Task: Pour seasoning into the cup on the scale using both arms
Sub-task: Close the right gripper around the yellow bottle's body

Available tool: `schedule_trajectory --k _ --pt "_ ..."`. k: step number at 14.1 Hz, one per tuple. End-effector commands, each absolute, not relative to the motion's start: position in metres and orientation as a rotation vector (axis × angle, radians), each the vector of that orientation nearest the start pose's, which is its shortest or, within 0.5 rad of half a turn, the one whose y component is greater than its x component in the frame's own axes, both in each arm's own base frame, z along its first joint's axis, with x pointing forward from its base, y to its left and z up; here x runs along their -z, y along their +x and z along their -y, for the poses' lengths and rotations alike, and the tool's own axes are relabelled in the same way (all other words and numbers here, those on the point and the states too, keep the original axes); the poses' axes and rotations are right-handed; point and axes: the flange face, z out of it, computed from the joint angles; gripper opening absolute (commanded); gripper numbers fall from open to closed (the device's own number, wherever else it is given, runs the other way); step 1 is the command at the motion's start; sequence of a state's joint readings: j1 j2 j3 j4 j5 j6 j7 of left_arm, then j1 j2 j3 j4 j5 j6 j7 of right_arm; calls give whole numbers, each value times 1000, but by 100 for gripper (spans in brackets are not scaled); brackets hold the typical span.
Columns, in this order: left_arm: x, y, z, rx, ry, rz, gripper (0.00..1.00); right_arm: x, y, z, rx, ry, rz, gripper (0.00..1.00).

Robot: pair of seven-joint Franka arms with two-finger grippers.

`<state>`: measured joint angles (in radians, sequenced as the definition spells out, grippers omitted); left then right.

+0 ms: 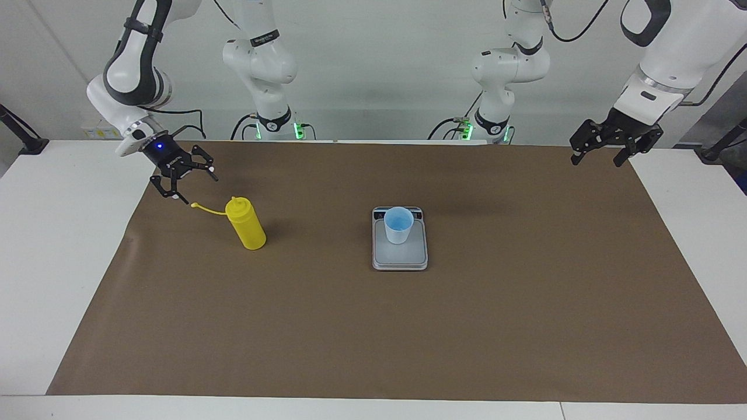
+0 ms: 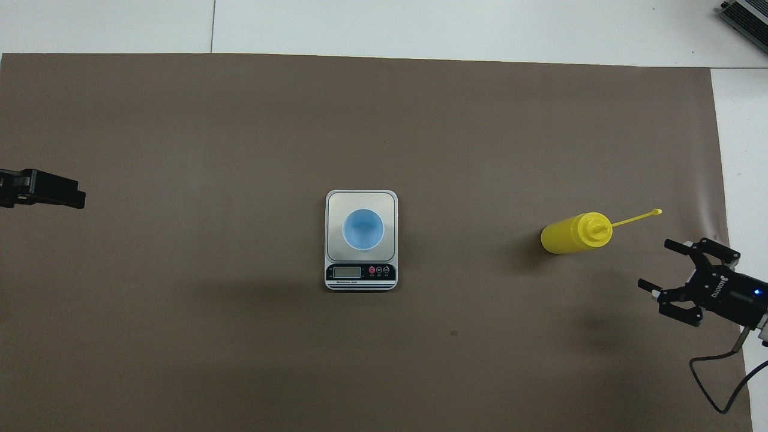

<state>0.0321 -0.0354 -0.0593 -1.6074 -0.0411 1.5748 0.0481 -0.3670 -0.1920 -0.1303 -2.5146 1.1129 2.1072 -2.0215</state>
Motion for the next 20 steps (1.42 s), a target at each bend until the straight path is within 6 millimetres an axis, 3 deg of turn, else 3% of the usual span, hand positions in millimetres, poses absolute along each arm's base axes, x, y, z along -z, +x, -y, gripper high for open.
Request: schedule_trajectory --k 1,4,6,9,16,20 --pt "-628 541 17 -6 -3190 -130 100 -337 414 151 1083 -2239 966 100" --pt "-628 541 17 -6 -3190 -130 100 -337 427 126 1115 -2223 946 100" --pt "-629 541 17 -3 -3190 -130 100 -335 429 123 1136 -2233 963 100" --pt "-628 541 17 -6 -3190 -130 100 -311 435 112 1194 -2209 951 100" --pt "-629 541 17 -3 -3190 -130 100 -309 441 97 1214 -2205 976 100" --pt "-629 541 17 -3 -3190 -130 100 -298 446 77 1224 -2196 1008 100"
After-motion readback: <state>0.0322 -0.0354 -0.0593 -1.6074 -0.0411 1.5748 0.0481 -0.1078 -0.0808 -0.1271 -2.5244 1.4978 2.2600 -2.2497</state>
